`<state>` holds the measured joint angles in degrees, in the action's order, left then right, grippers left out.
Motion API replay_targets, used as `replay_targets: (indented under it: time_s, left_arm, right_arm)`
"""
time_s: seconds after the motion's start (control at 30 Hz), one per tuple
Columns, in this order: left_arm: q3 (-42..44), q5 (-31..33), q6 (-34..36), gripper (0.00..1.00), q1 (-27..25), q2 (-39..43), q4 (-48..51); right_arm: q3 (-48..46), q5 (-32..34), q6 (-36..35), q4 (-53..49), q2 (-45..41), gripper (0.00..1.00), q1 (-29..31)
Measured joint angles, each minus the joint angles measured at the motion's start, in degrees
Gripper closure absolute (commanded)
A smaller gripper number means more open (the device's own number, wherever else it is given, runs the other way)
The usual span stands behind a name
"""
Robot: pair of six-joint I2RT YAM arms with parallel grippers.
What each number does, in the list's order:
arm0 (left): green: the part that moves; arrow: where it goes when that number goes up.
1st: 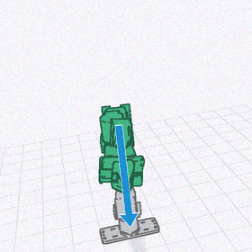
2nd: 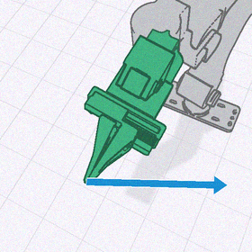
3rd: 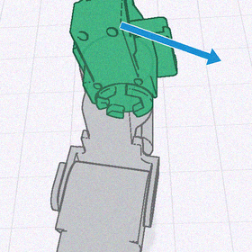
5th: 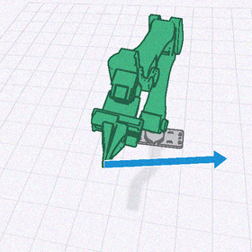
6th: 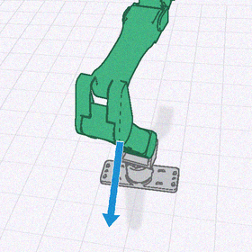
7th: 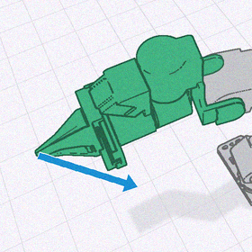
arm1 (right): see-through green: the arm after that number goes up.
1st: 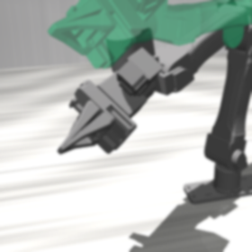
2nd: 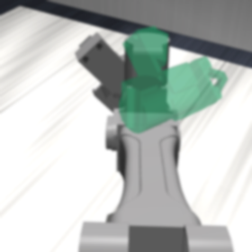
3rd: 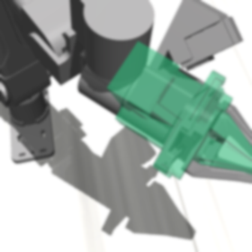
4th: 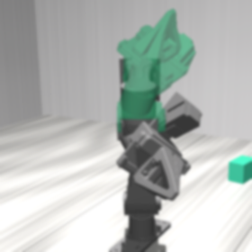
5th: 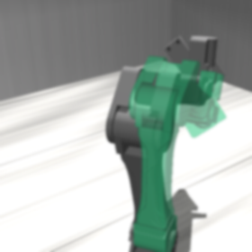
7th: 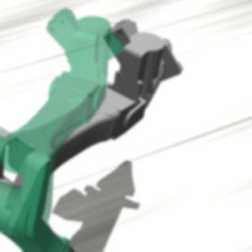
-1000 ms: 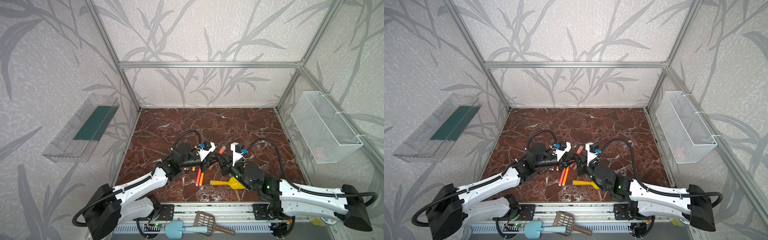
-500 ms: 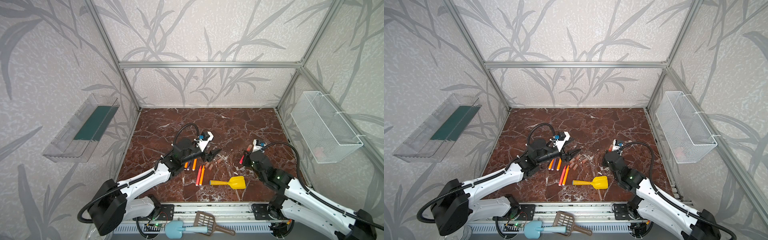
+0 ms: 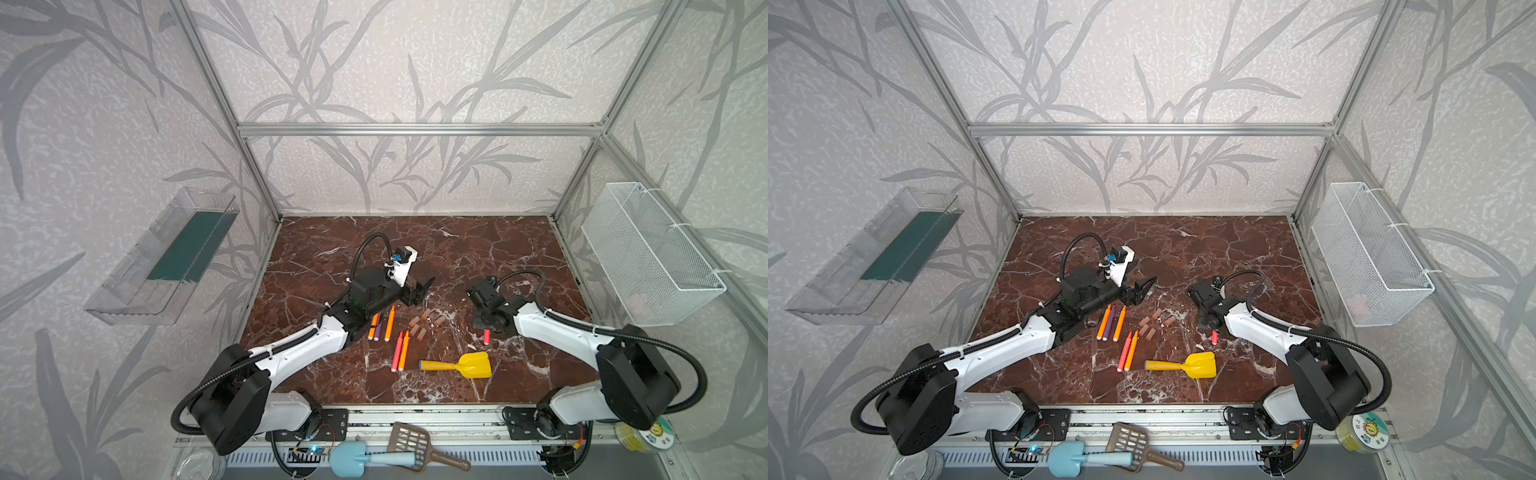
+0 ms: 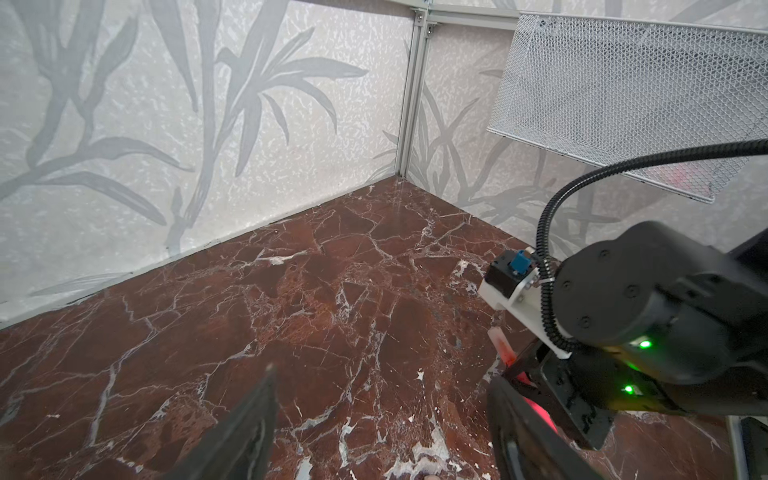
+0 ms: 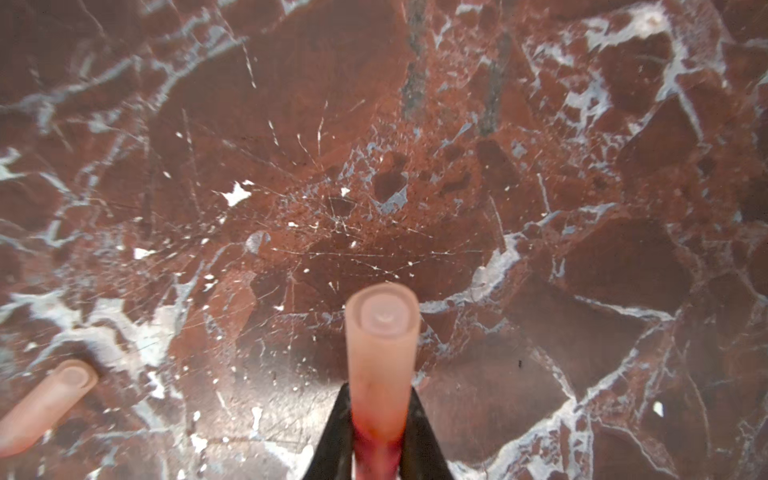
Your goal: Insert the pens into the pen caps
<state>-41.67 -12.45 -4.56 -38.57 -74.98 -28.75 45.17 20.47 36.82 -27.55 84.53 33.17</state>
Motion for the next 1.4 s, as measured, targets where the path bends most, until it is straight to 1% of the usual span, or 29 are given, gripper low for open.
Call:
replay_targets:
  time_s: [0.2, 0.3, 0.5, 0.57, 0.67, 0.77, 0.93, 1.03, 1.1, 1.17, 1.23, 1.33, 1.4]
  left_arm:
    - [0.0, 1.0, 0.0, 0.19, 0.1, 0.0, 0.0]
    - [0.0, 1.8, 0.0, 0.19, 0.3, 0.0, 0.0]
    - [0.0, 4.4, -0.7, 0.19, 0.4, 0.5, 0.6]
    - [0.0, 5.4, -1.8, 0.20, 0.4, 1.5, 2.2]
    - [0.0, 6.5, -4.1, 0.20, 0.4, 4.5, 6.5]
    - [0.5, 7.6, -6.3, 0.21, 0.1, 9.8, 11.0]
    - [3.2, 11.0, -10.6, 0.23, -1.9, 18.3, 19.5]
    - [5.8, 12.9, -13.1, 0.26, -3.7, 20.3, 23.6]
    - [8.1, 13.9, -14.7, 0.27, -4.6, 21.0, 25.4]
    - [11.4, 14.4, -16.3, 0.27, -5.3, 22.2, 26.5]
    - [14.6, 14.5, -17.8, 0.27, -5.3, 23.5, 26.8]
    - [18.1, 14.7, -19.7, 0.27, -5.3, 24.8, 26.8]
    - [18.9, 14.7, -20.5, 0.27, -5.3, 25.1, 26.6]
  right_arm:
    - [4.7, -1.7, -1.9, -1.5, 8.7, 0.96, -1.4]
    - [5.5, -2.3, -2.3, -1.4, 10.4, 0.91, -1.6]
    - [5.3, -2.6, -2.4, -1.1, 9.9, 0.78, -1.8]
    - [5.0, -2.6, -2.2, -1.0, 9.0, 0.69, -2.1]
    - [4.7, -2.6, -2.4, -1.2, 5.3, 0.58, -2.2]
    - [4.7, -2.6, -2.6, -1.3, -0.2, 0.53, -2.3]
    - [4.6, -3.1, -3.8, -1.4, -10.5, 0.51, -2.3]
    - [4.7, -4.9, -4.6, -1.4, -15.2, 0.51, -2.2]
    - [4.8, -5.8, -5.0, -1.3, -18.1, 0.51, -1.1]
    - [4.9, -5.7, -5.1, -0.9, -20.5, 0.51, 2.2]
    - [4.9, -5.8, -4.9, -0.2, -21.1, 0.53, 6.1]
    - [4.0, -6.1, -3.5, 2.3, -19.1, 0.54, 12.0]
    - [2.5, -6.7, -2.4, 4.6, -17.0, 0.55, 14.2]
